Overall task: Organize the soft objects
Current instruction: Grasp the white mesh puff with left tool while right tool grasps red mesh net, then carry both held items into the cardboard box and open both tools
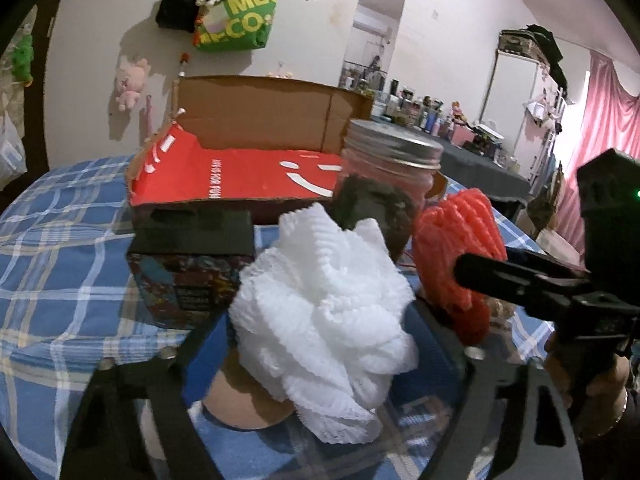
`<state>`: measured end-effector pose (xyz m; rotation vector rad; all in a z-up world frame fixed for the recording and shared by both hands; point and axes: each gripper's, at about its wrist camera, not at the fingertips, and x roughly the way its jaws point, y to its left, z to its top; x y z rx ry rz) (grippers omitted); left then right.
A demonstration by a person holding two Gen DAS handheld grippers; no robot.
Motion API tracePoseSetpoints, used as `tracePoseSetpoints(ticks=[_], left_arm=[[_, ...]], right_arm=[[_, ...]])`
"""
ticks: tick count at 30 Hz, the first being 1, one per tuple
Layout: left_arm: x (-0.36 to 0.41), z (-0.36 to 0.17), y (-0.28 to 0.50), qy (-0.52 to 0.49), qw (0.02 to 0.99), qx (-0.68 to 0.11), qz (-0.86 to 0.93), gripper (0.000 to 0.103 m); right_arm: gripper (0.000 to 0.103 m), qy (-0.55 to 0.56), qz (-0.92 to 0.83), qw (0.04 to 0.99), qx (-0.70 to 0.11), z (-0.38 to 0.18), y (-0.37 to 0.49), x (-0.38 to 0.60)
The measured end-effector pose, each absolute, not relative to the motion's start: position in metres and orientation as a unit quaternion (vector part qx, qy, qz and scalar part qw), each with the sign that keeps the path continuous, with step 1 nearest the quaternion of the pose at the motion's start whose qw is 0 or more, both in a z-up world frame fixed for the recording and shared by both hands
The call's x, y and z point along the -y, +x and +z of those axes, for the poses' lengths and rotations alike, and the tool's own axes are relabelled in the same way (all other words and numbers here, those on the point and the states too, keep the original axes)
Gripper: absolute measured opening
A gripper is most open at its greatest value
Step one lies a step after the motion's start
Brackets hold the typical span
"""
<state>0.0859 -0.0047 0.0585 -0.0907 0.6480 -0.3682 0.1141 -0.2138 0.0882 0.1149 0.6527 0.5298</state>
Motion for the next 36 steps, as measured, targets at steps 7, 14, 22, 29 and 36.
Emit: tracePoseSetpoints(ticks=[7,14,22,29,36], left_arm=[[0.006,0.061,0.081,-0.044,0.929,-0.312,-0.193,0.060],[0.002,0.069,0.074,-0.046,0.932,-0.303,-0.194,0.048],[-0.006,0.082,0.066,-0.046,0.938,-0.285,-0.194,0.041],[-0.018,0.106,0.055,-0.055,0.943,-0.262,-0.196,0.040],[-0.032,0.140,0.052,-0.047,0.955,-0.228,-0.186,0.040]], right_arm=[[0.046,0.077,0.295,0.894,-0.327,0.082,0.113,0.208],[0.045,0.078,0.285,0.906,-0.303,0.093,0.099,0.213],[0.045,0.081,0.279,0.914,-0.284,0.108,0.088,0.218],[0.045,0.078,0.273,0.922,-0.264,0.125,0.079,0.224],[0.045,0.073,0.268,0.931,-0.238,0.150,0.076,0.231]])
